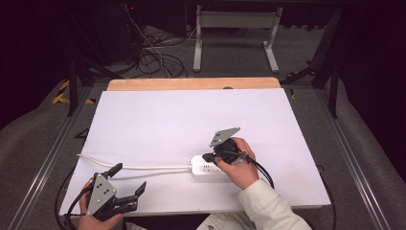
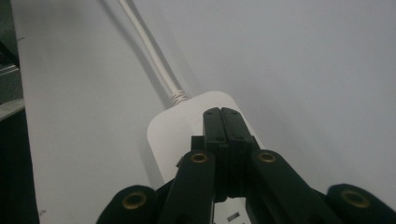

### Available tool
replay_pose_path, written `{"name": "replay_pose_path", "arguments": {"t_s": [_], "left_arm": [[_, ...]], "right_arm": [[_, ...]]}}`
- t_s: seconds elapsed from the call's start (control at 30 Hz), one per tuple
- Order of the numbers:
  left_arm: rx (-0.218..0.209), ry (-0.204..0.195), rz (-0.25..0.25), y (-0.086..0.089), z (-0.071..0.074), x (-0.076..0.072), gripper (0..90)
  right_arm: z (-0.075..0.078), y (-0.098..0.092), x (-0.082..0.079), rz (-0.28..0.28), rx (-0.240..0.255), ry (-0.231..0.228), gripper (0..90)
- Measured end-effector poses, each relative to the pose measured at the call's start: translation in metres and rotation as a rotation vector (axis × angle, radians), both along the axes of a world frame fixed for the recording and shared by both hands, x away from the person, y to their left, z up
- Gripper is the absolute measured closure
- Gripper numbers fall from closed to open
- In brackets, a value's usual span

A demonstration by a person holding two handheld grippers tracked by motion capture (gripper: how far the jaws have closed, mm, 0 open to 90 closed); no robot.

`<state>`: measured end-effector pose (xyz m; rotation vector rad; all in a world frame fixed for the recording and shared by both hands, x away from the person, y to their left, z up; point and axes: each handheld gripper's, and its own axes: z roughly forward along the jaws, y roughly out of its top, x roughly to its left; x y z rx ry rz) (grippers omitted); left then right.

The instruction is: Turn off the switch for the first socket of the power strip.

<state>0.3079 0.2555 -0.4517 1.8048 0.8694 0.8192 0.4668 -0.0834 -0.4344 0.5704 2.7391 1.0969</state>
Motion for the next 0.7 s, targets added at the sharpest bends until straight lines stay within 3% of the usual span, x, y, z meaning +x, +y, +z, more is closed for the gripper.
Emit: {"name": "replay_pose_path", "arguments": {"t_s": [0.37,0.7], "left_arm": [[0.005,0.002,-0.002,0.0,0.0,0.0,10.5],[-0.004,0.008,-0.002,-0.001,-0.001,0.0,10.5]], "right_arm": [[-0.01,0.005,0.005,-0.012,-0.044,-0.016,90.0],[-0.013,0.007,0.005,-0.017,-0.053,-0.03,90.0]]}}
